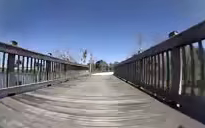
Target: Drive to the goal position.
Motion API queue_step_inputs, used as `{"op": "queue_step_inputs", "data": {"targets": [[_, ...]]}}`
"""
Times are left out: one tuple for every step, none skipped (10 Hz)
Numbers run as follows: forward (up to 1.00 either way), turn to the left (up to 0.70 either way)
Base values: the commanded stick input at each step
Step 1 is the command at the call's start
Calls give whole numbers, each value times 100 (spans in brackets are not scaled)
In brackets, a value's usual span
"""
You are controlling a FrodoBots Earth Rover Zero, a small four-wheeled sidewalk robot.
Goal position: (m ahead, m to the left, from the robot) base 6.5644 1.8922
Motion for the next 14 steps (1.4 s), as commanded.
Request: {"op": "queue_step_inputs", "data": {"targets": [[85, -6], [85, -14], [85, -22], [85, -30], [85, -17], [85, 0], [85, 0], [85, 0], [85, 0], [85, 0], [85, 0], [85, 0], [85, 0], [85, 0]]}}
